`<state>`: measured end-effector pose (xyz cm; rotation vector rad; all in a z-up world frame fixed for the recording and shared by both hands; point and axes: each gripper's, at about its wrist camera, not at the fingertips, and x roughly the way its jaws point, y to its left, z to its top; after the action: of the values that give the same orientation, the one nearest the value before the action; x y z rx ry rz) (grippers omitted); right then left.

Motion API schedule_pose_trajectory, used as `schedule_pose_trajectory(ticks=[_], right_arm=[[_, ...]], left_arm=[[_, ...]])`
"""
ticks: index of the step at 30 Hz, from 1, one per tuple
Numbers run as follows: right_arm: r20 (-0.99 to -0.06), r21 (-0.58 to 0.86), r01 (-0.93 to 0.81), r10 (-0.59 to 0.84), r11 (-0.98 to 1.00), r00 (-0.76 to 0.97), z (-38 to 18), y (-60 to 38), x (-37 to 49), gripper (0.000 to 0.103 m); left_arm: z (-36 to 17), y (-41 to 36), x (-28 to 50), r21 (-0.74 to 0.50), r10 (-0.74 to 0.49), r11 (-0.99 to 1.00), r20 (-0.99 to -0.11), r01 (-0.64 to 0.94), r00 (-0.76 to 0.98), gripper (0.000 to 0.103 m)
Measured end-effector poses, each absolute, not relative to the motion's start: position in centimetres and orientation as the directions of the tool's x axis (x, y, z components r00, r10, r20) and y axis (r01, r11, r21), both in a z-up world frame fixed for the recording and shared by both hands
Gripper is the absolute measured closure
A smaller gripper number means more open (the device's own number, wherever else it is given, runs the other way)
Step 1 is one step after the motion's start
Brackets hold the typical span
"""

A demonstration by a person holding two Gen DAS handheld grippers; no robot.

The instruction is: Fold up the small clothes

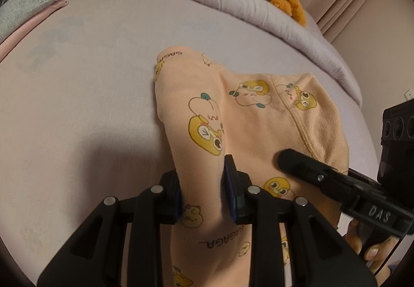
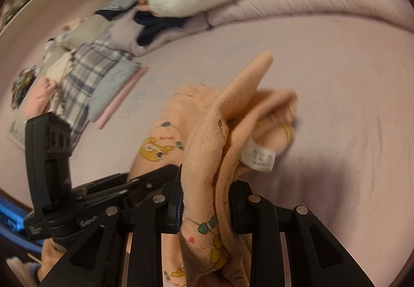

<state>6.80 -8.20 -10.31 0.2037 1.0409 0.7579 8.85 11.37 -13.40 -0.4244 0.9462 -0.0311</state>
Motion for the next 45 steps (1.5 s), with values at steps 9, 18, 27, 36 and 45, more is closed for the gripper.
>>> schedule_pose_trajectory(ticks=[9,18,27,36,45], right_arm=[[-0.714,0.606,-0.273,0.662,0.747,0.226,-12.8,-12.5,7.6,0.056],[-0.821,0.354,-0.402,0.487,0.844,0.299,-12.1,-13.1,2.7,0.044],[-0.831,0.225,-0.459,0.416,0.859,0.37,-8.7,-14.2,-1.9,0.043],[-0.793,0.212,-0.504,0.449,0.837,0.411,-5.9,-14.9,-4.8,0.015],[-0.75,0.247,-0.536,0.509,0.807,0.421,-3.5,-14.6,-6.7,0.015]], left_arm=[[-13.8,12.6,7.6,-0.309,-0.148,0.931,-0.805,-0.194,0.575,0.027],[-14.7,12.8,3.6,-0.255,-0.094,0.939,-0.836,-0.231,0.54,0.006],[-12.9,11.7,-0.7,-0.274,-0.112,0.933,-0.837,-0.233,0.535,0.001],[-7.9,10.3,-3.5,-0.274,-0.064,0.932,-0.769,-0.238,0.636,0.001],[-4.5,8.0,-5.7,-0.186,0.043,0.939,-0.771,-0.29,0.635,0.0]])
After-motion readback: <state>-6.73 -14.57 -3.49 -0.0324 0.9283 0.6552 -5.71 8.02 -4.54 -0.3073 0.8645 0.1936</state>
